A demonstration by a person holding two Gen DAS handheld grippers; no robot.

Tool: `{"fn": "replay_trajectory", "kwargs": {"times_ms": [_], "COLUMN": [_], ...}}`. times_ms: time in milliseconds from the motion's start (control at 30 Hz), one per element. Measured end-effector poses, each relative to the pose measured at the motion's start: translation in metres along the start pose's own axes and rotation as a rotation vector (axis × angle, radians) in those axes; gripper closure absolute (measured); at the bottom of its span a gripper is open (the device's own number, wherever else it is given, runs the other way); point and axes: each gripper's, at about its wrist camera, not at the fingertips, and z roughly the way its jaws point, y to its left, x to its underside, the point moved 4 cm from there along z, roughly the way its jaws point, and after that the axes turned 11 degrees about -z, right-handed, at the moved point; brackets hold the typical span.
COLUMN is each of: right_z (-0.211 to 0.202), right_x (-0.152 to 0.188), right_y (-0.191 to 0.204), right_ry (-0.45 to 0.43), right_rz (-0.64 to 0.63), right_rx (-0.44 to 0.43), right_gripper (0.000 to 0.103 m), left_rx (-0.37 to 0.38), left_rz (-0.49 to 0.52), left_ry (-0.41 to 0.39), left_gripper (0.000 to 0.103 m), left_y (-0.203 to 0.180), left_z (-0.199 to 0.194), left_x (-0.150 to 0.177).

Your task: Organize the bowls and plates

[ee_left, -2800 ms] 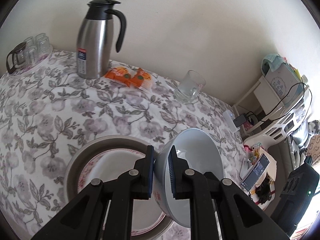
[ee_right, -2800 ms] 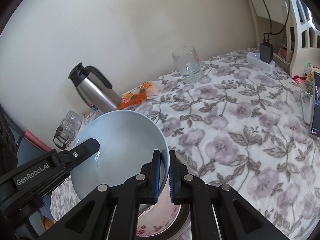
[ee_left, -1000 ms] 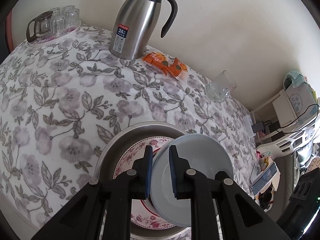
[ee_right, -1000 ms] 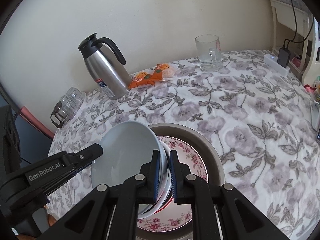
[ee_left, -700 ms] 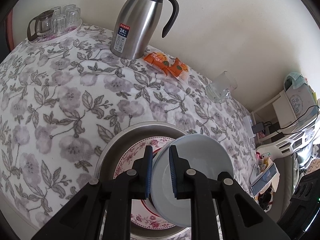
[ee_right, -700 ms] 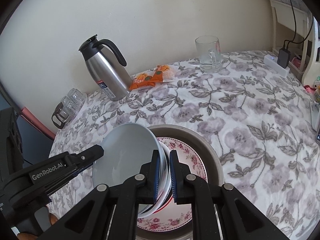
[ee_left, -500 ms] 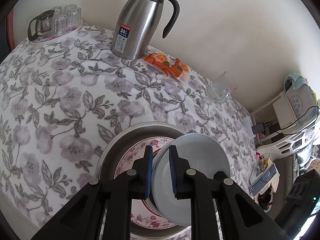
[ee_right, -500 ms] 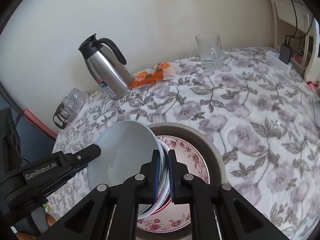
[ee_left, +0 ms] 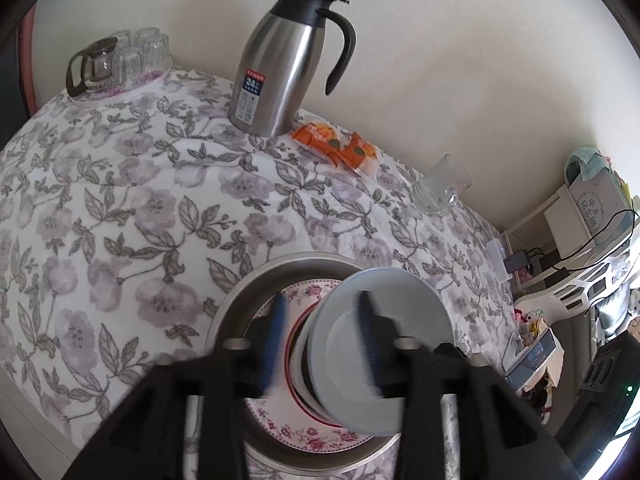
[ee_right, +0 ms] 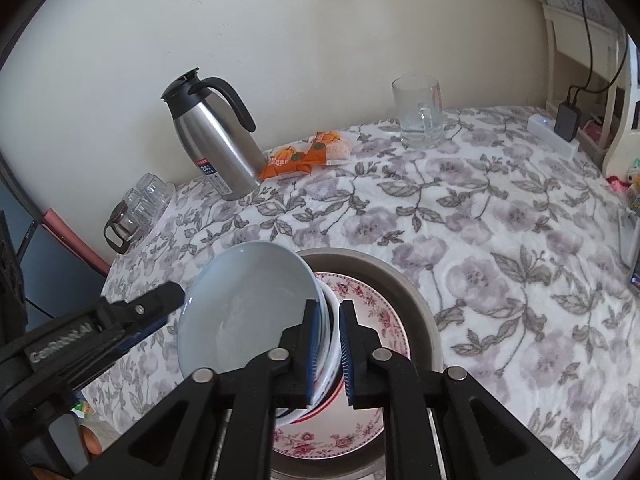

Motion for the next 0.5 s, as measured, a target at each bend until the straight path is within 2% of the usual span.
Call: {"fn": "replay_trajectory", "kwargs": {"times_ms": [100,167,233,300,433,500], "right_z": [-0.002,-0.004,-0.006,-0.009,-0.013,-0.014], "right_x": [0.003,0.005,0.008,0.010,0.016,0.021], "right_y": [-0.003,-0.004,-0.004,-0.003,0.000,0.000], "right_ry": [0.003,0.004,0.002,-0.005,-0.013,-0.012], "right_rz": [0.007,0.007,0.003,-0.001,-0.016,-0.022], "right_rx": [0.008,0.013,0.021,0.025,0.026,0.032], "right_gripper": [0.079,0.074,0.066,0.049,0.041,0.037], "left_rx": [-0.008,-0.021,-0.038,-0.065,-0.108,-0.133], "left_rz": [0.002,-0.005,-0.005,0.003,0.011,0.021], "left_ry": [-0.023,-0.032,-0.046,-0.064,-0.092,-0.103], "left_gripper": [0.056,0.051,0.043,0.039,0.018,0.015], "left_y": [0.002,0.006,0.008,0.012,0.019,0.023], "left_z": [-0.008,-0.011,-0.014,-0.016,-0.020,-0.020], "left_x": [0.001,0.002,0.003,0.005,0.010,0.014]}}
